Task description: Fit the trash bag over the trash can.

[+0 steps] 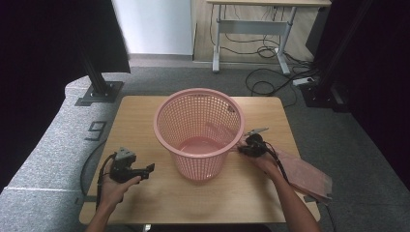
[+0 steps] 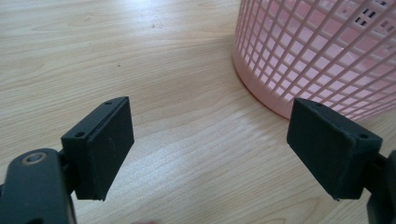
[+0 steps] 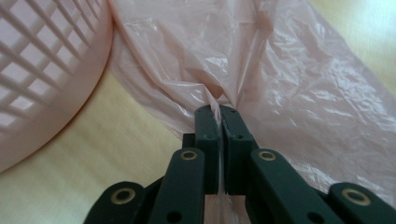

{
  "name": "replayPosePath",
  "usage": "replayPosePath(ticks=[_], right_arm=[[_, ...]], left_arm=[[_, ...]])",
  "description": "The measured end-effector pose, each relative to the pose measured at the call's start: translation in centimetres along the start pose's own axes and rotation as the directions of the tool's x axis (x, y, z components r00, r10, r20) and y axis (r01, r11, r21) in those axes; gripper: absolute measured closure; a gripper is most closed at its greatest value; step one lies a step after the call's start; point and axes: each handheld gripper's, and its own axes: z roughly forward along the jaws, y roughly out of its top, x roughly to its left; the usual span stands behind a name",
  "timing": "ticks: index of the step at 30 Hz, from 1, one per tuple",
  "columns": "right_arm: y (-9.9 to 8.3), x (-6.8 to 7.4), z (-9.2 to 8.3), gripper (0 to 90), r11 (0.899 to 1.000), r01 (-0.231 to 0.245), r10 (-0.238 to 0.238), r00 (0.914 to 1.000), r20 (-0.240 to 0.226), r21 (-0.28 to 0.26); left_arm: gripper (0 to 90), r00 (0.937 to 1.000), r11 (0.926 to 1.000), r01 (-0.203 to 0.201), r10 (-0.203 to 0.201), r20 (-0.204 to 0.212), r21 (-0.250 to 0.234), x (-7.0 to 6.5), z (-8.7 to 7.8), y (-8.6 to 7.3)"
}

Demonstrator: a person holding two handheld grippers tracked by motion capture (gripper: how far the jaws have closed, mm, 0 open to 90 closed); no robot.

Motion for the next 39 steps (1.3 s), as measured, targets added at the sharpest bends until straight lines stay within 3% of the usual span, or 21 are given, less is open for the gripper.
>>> replayPosePath(ticks=[2, 5, 8, 15, 16, 17, 18, 19, 20, 22, 24, 25, 32, 33, 34, 35, 39], right_arm=[[-0.2, -0.1, -0.5, 87.1, 1.000, 0.001, -0.001, 1.0000, -0.008, 0.010], [-1.5, -0.1, -3.1, 87.5, 1.000, -0.016, 0.016, 0.9986, -0.051, -0.009], [-2.9, 0.0, -4.7, 87.6, 1.000, -0.015, 0.014, 0.9983, -0.057, -0.016], [-4.3, 0.1, -5.4, 85.4, 1.000, 0.005, -0.005, 0.9996, -0.029, 0.021], [-4.4, 0.2, -5.0, 65.3, 0.999, 0.033, -0.032, 0.9991, -0.028, 0.024], [-4.3, 0.4, -4.8, 51.1, 0.999, 0.039, -0.039, 0.9989, -0.027, 0.017], [-4.3, 0.4, -4.8, 51.1, 0.999, 0.039, -0.039, 0.9989, -0.027, 0.017], [-3.9, 1.0, -4.5, 29.1, 0.996, 0.084, -0.084, 0.9965, 0.000, -0.008], [-3.7, 1.4, -4.4, 22.2, 0.993, 0.115, -0.115, 0.9928, 0.034, -0.021], [-3.3, 1.6, -3.9, 14.6, 0.988, 0.150, -0.149, 0.9876, 0.050, -0.031], [-3.0, 1.4, -3.1, 9.7, 0.991, 0.136, -0.136, 0.9900, 0.036, -0.003], [-2.9, 1.4, -2.7, 7.9, 0.989, 0.147, -0.147, 0.9877, 0.052, 0.007], [-2.6, 1.2, -1.0, 3.3, 0.987, 0.153, -0.154, 0.9870, 0.044, 0.043], [-2.5, 0.8, -0.9, 4.0, 0.992, 0.116, -0.118, 0.9917, 0.051, 0.044], [-2.5, 0.8, -0.9, 4.0, 0.992, 0.116, -0.118, 0.9917, 0.051, 0.044], [-2.5, 0.2, -1.0, 8.2, 0.996, 0.084, -0.086, 0.9942, 0.065, 0.032], [-2.5, -0.6, -1.3, 18.9, 0.997, 0.078, -0.079, 0.9943, 0.072, 0.009]], left_arm=[[14.5, 1.0000, 1.0000, 0.006, -0.006, 0.002, -0.001, 0.1, 0.0, 0.0], [14.5, 0.9999, 0.9999, 0.011, -0.011, 0.001, 0.001, 0.3, 0.0, 0.0], [14.5, 0.9999, 0.9999, 0.013, -0.013, 0.001, 0.000, 0.3, 0.0, 0.0], [14.5, 1.0000, 1.0000, 0.005, -0.005, 0.000, -0.004, 0.1, -0.2, 0.0], [14.5, 1.0000, 1.0000, 0.006, -0.006, 0.000, -0.003, 0.1, -0.2, 0.0], [14.5, 1.0000, 1.0000, 0.003, -0.003, -0.002, -0.002, 0.1, -0.2, 0.0], [14.5, 1.0000, 1.0000, 0.003, -0.003, -0.002, -0.002, 0.1, -0.2, 0.0], [14.5, 1.0000, 1.0000, 0.007, -0.007, -0.003, 0.000, 0.1, -0.1, 0.0], [14.5, 1.0000, 1.0000, 0.007, -0.007, -0.003, 0.000, 0.1, -0.1, 0.0], [14.5, 1.0000, 1.0000, 0.004, -0.004, -0.002, 0.003, 0.1, 0.0, 0.0], [14.5, 1.0000, 1.0000, 0.002, -0.002, -0.003, 0.004, 0.1, 0.0, -0.1], [14.5, 1.0000, 1.0000, 0.002, -0.002, -0.003, 0.004, 0.1, 0.0, -0.1], [14.5, 1.0000, 1.0000, 0.008, -0.007, -0.006, 0.005, 0.2, 0.1, -0.1], [14.5, 1.0000, 1.0000, 0.007, -0.007, -0.005, 0.007, 0.2, 0.1, -0.1], [14.5, 1.0000, 1.0000, 0.007, -0.007, -0.005, 0.007, 0.2, 0.1, -0.1], [14.5, 1.0000, 1.0000, 0.007, -0.007, -0.004, 0.007, 0.2, 0.2, -0.1], [14.5, 1.0000, 1.0000, 0.005, -0.005, -0.004, 0.007, 0.2, 0.2, -0.1]])
